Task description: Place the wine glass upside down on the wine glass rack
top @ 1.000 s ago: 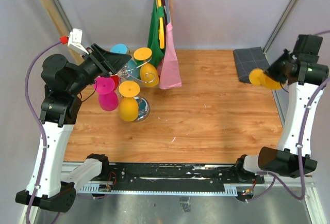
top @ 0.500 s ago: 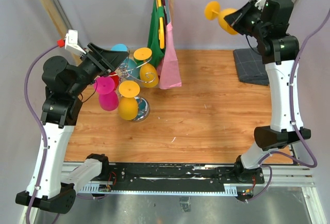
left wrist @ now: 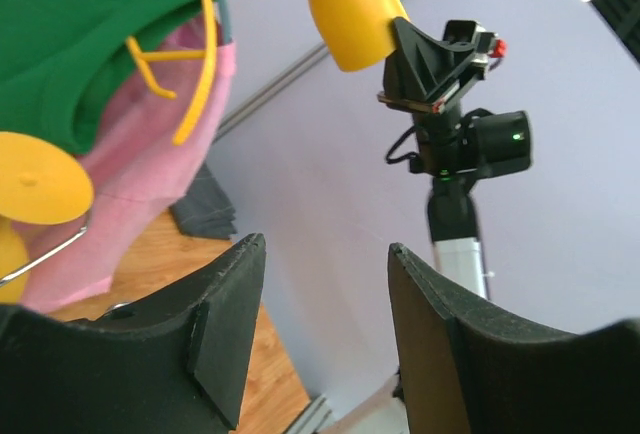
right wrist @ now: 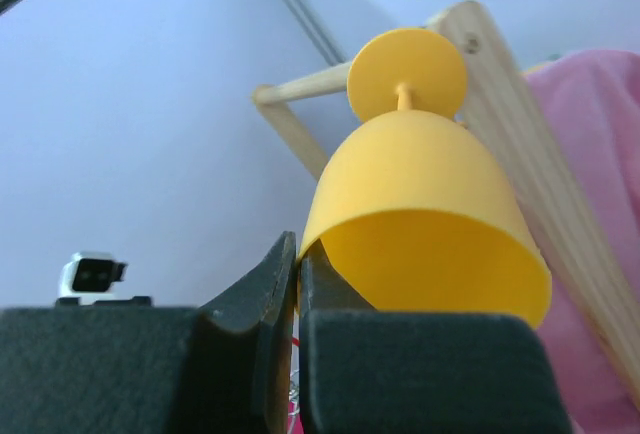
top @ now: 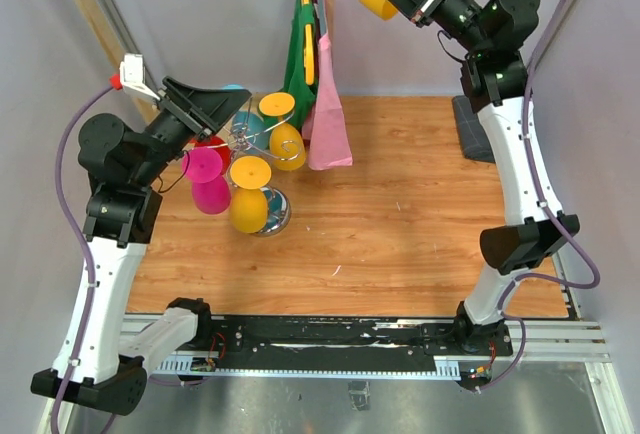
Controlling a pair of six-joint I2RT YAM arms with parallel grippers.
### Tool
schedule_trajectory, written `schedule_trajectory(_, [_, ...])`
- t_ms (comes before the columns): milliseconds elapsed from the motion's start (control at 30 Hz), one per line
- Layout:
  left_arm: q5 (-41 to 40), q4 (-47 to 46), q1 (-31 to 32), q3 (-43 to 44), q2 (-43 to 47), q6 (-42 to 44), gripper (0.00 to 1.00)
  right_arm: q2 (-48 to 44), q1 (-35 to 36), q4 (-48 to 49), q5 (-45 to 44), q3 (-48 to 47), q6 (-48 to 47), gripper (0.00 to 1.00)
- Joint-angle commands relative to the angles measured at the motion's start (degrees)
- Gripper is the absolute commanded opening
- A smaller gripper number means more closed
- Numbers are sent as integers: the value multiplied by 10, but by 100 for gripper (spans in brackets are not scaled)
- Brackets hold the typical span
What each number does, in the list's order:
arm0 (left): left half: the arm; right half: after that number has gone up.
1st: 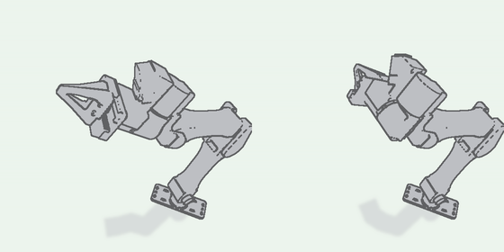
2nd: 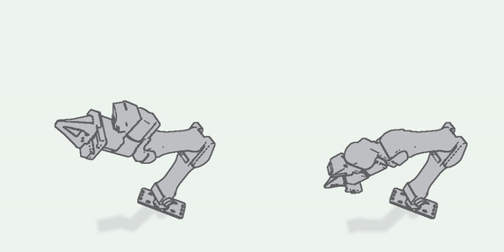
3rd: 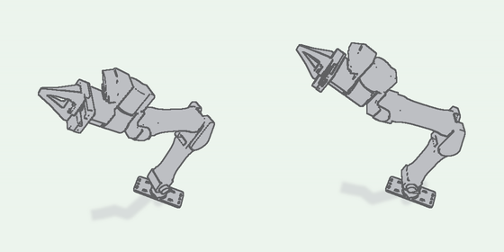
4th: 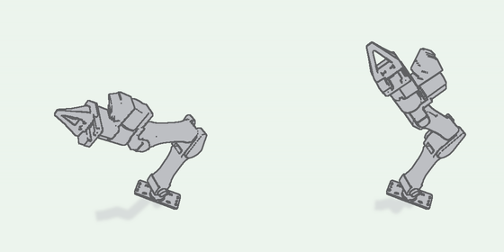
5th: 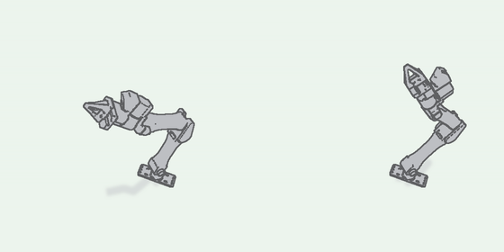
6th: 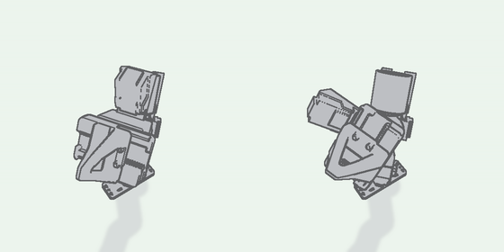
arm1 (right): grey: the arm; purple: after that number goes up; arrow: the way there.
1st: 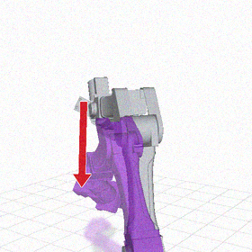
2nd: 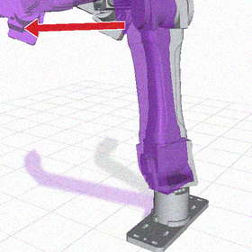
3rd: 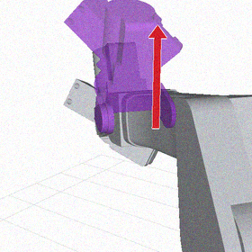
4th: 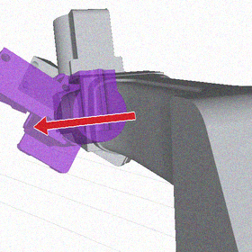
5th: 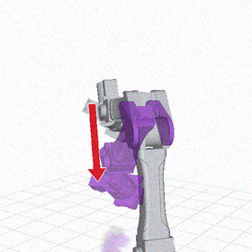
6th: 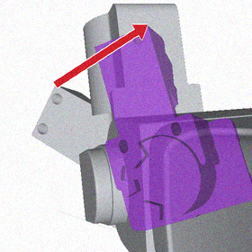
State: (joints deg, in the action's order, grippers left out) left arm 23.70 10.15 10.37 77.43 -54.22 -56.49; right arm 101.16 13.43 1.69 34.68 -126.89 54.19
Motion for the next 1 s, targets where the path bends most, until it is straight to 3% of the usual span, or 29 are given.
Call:
schedule_trajectory(0, [46,-120,3,-39,2,-87,57,8,13,217,119,9,109,1])
schedule_trajectory(267, [57,-164,4,-48,-3,-120,58,-44,15,163,119,39,49,1])
schedule_trajectory(400, [52,-156,4,-40,-2,-113,58,-61,15,190,133,63,68,1])
schedule_trajectory(767, [83,-263,-7,-57,-19,-198,58,-67,36,440,210,122,251,1])
schedule_trajectory(967, [117,-497,-47,-125,-43,-374,59,-60,46,596,242,165,371,1])
